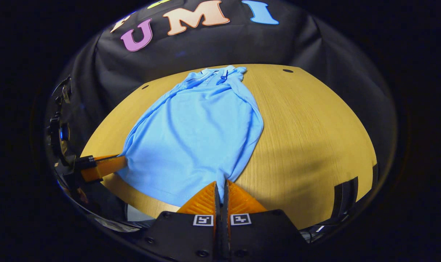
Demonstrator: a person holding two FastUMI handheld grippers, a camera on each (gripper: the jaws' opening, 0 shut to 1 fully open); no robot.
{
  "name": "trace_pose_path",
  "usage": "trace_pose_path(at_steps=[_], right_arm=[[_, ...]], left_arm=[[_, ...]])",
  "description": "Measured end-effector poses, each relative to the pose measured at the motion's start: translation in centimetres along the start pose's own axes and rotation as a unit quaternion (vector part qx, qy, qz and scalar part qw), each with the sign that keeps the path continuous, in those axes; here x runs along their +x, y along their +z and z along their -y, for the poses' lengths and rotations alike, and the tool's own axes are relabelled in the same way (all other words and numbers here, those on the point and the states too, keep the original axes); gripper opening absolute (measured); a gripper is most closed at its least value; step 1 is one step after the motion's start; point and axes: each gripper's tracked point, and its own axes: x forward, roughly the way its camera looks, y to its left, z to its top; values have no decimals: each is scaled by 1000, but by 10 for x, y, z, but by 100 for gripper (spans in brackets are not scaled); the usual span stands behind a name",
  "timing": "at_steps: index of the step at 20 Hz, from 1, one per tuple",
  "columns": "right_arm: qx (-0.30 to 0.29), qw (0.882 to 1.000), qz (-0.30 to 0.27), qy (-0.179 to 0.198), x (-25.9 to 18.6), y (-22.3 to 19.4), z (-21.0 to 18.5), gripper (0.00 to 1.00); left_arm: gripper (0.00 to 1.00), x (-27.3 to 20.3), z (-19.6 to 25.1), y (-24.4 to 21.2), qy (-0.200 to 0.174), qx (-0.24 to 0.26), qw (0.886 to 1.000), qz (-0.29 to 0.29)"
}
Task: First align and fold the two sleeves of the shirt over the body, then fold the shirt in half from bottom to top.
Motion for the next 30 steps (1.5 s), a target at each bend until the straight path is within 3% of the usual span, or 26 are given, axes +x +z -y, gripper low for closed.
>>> trace_pose_path(at_steps=[8, 17, 30], right_arm=[[13, 998, 55, 20, -21, 76, -3, 3], [40, 993, 107, 10, -13, 168, -3, 2], [65, 983, 173, 1, 34, 303, -4, 3]], left_arm=[[0, -17, -3, 85, -12, -7, 999, 48], [0, -9, -27, 161, -29, -24, 997, 69], [0, 57, -31, 288, -65, -2, 993, 103]])
